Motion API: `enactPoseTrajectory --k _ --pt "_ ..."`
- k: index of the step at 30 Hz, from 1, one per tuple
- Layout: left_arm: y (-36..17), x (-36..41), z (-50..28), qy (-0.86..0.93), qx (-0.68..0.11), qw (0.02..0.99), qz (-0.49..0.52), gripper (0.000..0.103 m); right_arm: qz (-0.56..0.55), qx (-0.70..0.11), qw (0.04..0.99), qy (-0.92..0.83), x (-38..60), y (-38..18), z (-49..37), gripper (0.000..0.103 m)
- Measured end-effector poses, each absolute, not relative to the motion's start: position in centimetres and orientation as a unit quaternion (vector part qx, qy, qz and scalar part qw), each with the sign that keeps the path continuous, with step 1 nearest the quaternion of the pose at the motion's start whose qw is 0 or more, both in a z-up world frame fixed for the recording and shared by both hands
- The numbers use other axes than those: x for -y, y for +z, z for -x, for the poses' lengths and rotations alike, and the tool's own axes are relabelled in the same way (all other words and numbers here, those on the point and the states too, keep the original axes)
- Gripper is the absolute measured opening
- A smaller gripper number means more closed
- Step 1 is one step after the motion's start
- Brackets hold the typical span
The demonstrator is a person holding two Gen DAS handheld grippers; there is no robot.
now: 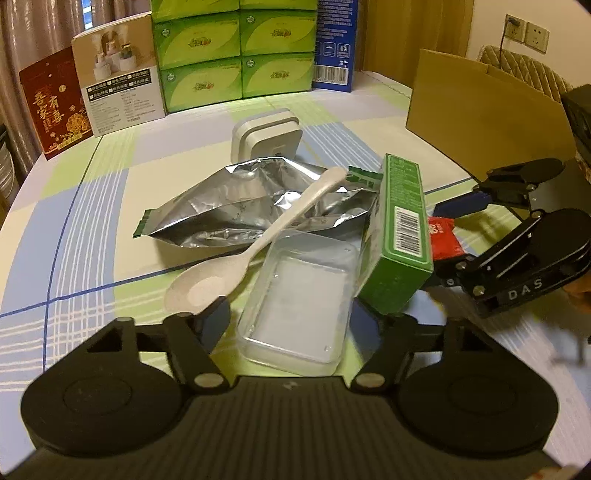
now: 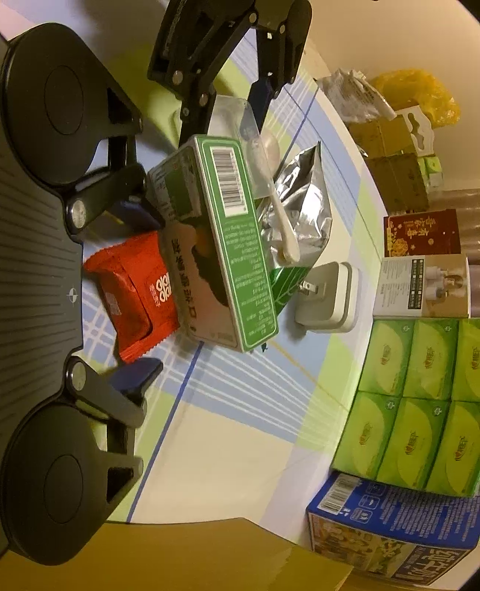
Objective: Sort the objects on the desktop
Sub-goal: 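Grasp clear plastic container with left tool while right tool approaches red snack packet, then lift clear container with left tool while right tool grasps red snack packet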
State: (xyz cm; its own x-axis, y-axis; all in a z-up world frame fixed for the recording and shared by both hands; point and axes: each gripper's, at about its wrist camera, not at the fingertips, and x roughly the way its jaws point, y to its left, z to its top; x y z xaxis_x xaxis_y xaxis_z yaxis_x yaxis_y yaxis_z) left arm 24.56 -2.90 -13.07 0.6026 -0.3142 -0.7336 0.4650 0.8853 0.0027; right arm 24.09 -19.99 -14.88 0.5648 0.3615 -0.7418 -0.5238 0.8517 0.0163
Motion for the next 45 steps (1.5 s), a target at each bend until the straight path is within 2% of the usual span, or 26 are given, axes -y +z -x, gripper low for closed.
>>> enactPoseTrajectory --k 1,5,13,31,45 --pt "-13.1 3.0 -24.5 -0.22 -0.389 0.889 -0.098 0.059 0.104 -0.393 0.879 0.251 19.9 -14.8 -24.0 0.068" --pt "-13.2 3.3 -24.4 -0.221 -0.396 0.885 -0.103 0.053 0.109 -0.393 0.879 0.246 19.7 -14.7 -23.5 0.061" --pt "-12.7 3.4 -23.1 -0.21 -0.421 0.879 -0.073 0.052 0.082 -0.411 0.88 0.225 20.3 -14.0 -21.6 0.055" --pt "-12.1 5.0 -14.1 -0.161 -0.437 0.885 -0.016 0.052 0.014 -0.418 0.892 0.173 22.3 -11.3 -11.4 0.054" --pt "-10.0 7.5 -9.4 -0.142 -0.41 0.901 -0.017 0.052 -0.009 -0.365 0.923 0.123 24.8 -7.4 -7.1 0.054"
